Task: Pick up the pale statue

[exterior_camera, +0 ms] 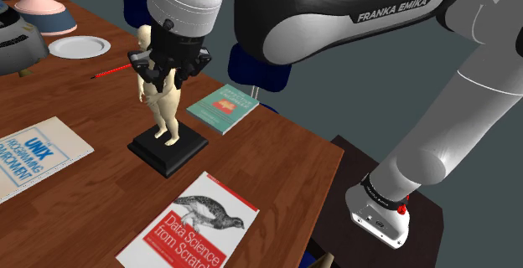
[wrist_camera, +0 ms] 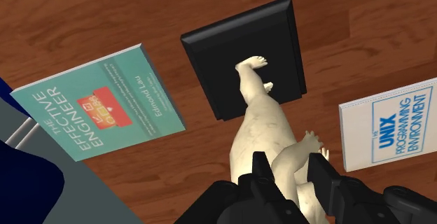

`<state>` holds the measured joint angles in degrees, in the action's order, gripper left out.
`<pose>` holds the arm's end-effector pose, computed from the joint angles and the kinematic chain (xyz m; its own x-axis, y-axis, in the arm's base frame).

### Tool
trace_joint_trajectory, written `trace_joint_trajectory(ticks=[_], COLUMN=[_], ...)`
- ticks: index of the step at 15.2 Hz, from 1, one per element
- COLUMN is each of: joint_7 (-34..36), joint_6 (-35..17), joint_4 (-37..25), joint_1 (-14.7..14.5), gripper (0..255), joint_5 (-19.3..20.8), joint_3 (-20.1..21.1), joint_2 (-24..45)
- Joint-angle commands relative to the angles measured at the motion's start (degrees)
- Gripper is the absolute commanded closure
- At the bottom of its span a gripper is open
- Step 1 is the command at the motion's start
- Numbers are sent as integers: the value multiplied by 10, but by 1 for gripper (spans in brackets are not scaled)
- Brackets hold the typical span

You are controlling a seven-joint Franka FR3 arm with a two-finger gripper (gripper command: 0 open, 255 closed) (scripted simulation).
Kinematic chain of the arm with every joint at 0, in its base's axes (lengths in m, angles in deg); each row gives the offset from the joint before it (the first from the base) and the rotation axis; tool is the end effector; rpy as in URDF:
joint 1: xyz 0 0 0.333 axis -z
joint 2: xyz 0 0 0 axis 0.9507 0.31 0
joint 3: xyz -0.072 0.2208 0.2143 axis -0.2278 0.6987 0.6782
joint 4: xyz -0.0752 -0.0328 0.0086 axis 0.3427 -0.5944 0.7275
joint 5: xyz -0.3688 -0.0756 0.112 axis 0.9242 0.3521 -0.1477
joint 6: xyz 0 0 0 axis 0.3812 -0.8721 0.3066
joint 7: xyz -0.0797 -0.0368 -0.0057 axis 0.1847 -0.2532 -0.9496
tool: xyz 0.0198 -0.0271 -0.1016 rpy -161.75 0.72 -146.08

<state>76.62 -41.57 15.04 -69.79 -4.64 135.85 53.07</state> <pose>0.4060 0.4514 0.5453 0.9144 -0.1210 0.3862 -0.1015 -0.9923 -0.0704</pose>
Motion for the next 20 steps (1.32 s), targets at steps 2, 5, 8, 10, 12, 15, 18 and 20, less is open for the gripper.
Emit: trace_joint_trajectory(ticks=[2,5,8,10,12,15,18,20], joint_7=[0,-7,-15,-19,-23,-28,-32,-32], joint_6=[0,15,37,51,67,90,115,116], joint_4=[0,-15,-37,-53,-69,-96,-124,-125], joint_1=[0,0,-1,-2,-4,-8,-13,-14], gripper=[255,255,255,255,255,255,255,255], joint_5=[0,-4,-9,-10,-11,-9,-6,-6], joint_3=[0,1,2,3,4,5,6,6], joint_2=[1,-1,-1,0,1,5,12,12])
